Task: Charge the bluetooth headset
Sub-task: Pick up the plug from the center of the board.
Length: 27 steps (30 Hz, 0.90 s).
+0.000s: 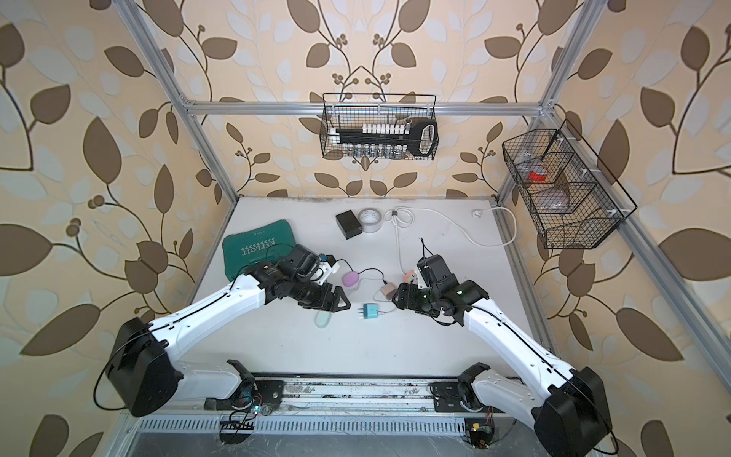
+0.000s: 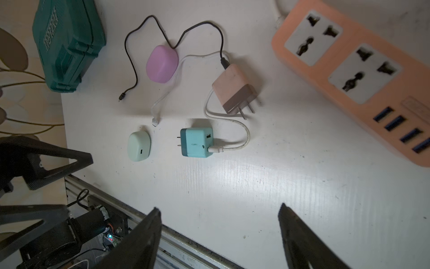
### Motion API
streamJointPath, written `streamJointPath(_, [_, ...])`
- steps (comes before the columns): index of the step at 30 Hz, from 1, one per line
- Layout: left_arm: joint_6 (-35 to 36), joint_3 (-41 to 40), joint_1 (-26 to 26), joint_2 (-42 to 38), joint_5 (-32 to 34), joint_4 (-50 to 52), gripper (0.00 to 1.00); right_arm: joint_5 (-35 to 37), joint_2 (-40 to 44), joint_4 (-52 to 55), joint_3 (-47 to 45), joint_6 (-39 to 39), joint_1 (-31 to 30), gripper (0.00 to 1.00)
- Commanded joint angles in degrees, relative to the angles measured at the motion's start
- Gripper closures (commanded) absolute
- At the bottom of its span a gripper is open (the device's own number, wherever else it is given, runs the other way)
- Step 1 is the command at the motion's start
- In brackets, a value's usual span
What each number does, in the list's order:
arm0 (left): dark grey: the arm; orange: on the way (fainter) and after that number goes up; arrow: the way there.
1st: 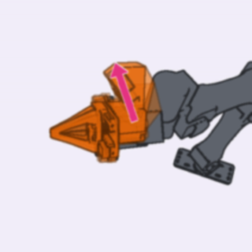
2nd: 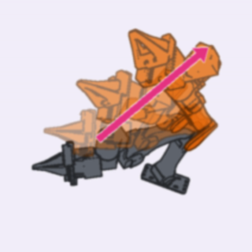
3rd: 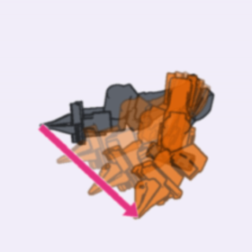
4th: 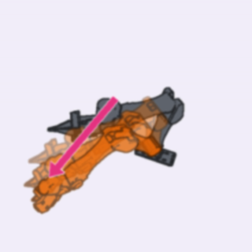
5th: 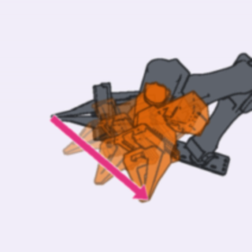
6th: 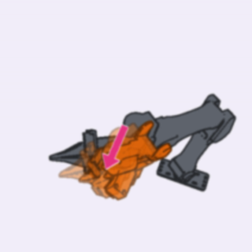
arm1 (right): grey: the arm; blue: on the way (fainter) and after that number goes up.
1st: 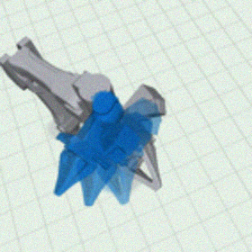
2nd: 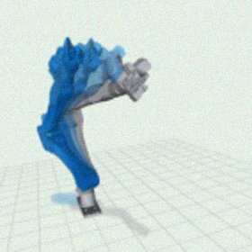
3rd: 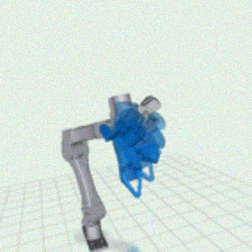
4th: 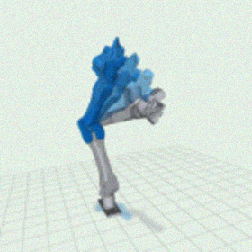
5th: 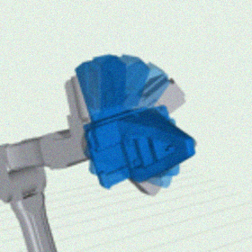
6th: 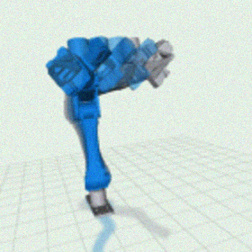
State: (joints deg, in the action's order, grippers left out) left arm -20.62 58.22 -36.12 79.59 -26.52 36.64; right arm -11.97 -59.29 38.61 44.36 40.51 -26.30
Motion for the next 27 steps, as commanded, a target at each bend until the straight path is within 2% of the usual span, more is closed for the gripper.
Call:
streamJointPath(1, [3.84, 4.89, -2.57, 6.21, 2.38, -2.23, 0.14, 0.94, 3.94, 2.90, -2.44, 1.59, 2.76, 0.19])
streamJointPath(6, [7.08, 11.70, -6.51, 16.12, 5.59, -2.54, 0.13, -0.88, 8.49, 2.99, -4.96, 1.50, 7.00, 0.19])
streamJointPath(14, [11.15, 18.78, -8.34, 27.26, 8.46, -4.14, 0.12, -3.21, 10.07, 1.57, -6.78, 1.33, 9.03, 0.20])
streamJointPath(22, [12.84, 20.18, -10.38, 30.97, 8.55, -5.36, 0.12, -4.40, 10.66, 0.59, -8.03, 1.32, 9.35, 0.20])
streamJointPath(27, [12.47, 17.34, -12.59, 30.17, 9.63, -5.00, 0.14, -4.38, 11.39, 0.46, -8.63, 1.41, 9.66, 0.20])
